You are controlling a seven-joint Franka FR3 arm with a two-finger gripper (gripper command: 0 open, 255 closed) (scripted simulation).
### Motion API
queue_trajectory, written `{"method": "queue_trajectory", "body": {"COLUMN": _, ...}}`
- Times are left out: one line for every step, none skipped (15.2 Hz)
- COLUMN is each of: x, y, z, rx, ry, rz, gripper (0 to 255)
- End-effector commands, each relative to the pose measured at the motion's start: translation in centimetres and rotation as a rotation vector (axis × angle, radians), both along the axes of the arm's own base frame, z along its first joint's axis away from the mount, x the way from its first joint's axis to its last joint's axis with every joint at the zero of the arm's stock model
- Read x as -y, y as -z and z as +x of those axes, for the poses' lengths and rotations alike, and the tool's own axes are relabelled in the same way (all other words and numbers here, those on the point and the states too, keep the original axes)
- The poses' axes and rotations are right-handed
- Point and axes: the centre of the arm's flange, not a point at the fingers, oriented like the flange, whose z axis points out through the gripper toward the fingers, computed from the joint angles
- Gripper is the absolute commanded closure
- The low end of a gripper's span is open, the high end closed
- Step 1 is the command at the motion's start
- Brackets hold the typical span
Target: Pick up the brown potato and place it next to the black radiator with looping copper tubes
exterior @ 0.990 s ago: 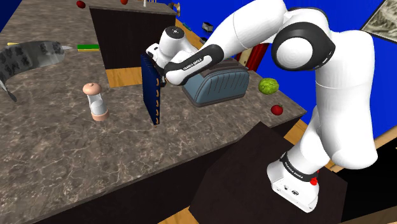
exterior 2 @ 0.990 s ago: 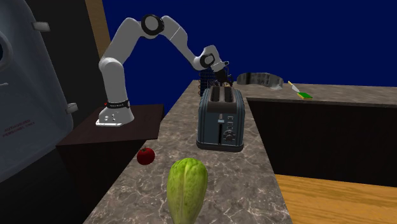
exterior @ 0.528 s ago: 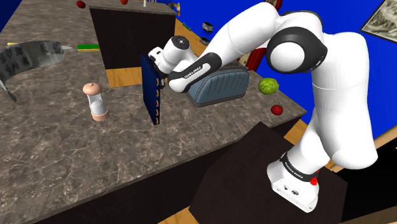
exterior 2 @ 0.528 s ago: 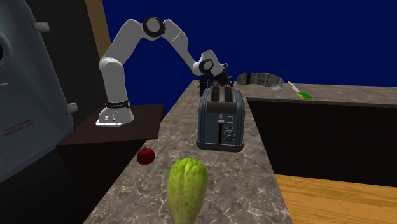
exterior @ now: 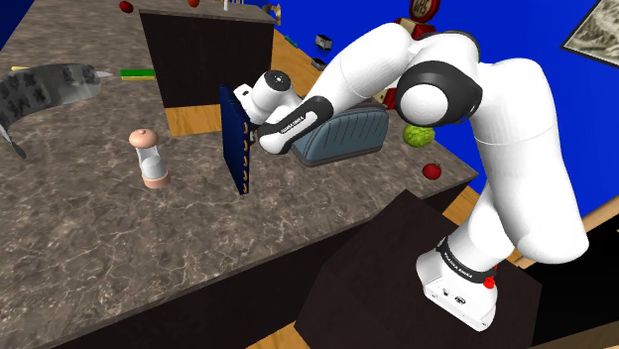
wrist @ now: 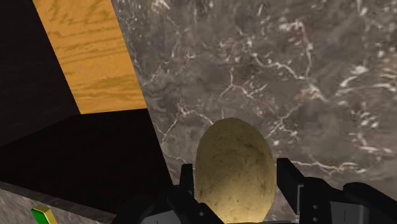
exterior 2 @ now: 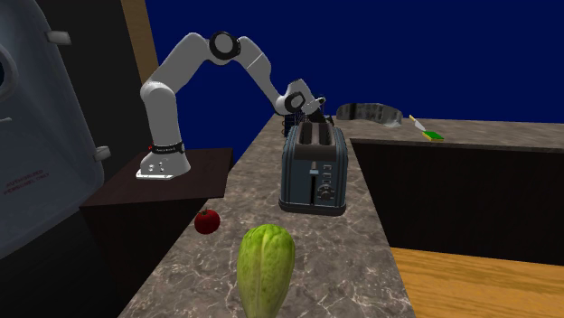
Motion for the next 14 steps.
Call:
{"method": "queue_trajectory", "body": {"x": -0.8, "y": 3.3, "z": -1.3, "rx": -0.163, "ry": 0.010, "rz": -0.066, "gripper": 255}}
{"method": "queue_trajectory", "body": {"x": -0.8, "y": 3.3, "z": -1.3, "rx": -0.163, "ry": 0.010, "rz": -0.066, "gripper": 255}}
{"method": "queue_trajectory", "body": {"x": -0.8, "y": 3.3, "z": -1.3, "rx": -0.163, "ry": 0.010, "rz": -0.066, "gripper": 255}}
{"method": "queue_trajectory", "body": {"x": -0.8, "y": 3.3, "z": -1.3, "rx": -0.163, "ry": 0.010, "rz": -0.066, "gripper": 255}}
{"method": "queue_trajectory", "body": {"x": -0.8, "y": 3.3, "z": -1.3, "rx": -0.163, "ry": 0.010, "rz": -0.066, "gripper": 255}}
{"method": "queue_trajectory", "body": {"x": -0.8, "y": 3.3, "z": -1.3, "rx": -0.163, "ry": 0.010, "rz": -0.066, "gripper": 255}}
{"method": "queue_trajectory", "body": {"x": -0.8, "y": 3.3, "z": -1.3, "rx": -0.163, "ry": 0.010, "rz": -0.066, "gripper": 255}}
{"method": "queue_trajectory", "body": {"x": -0.9, "y": 2.4, "z": -0.8, "rx": -0.164, "ry": 0.009, "rz": -0.065, "gripper": 0}}
{"method": "queue_trajectory", "body": {"x": -0.7, "y": 2.6, "z": -1.1, "rx": -0.164, "ry": 0.009, "rz": -0.065, "gripper": 0}}
{"method": "queue_trajectory", "body": {"x": -0.4, "y": 2.7, "z": -0.9, "rx": -0.164, "ry": 0.009, "rz": -0.065, "gripper": 0}}
{"method": "queue_trajectory", "body": {"x": -0.4, "y": 3.0, "z": -1.1, "rx": -0.164, "ry": 0.009, "rz": -0.065, "gripper": 0}}
{"method": "queue_trajectory", "body": {"x": -0.6, "y": 2.9, "z": -1.5, "rx": -0.164, "ry": 0.009, "rz": -0.065, "gripper": 0}}
{"method": "queue_trajectory", "body": {"x": -0.8, "y": 3.3, "z": -1.3, "rx": -0.163, "ry": 0.010, "rz": -0.066, "gripper": 0}}
{"method": "queue_trajectory", "body": {"x": -1.0, "y": 2.1, "z": -1.9, "rx": -0.163, "ry": 0.010, "rz": -0.066, "gripper": 0}}
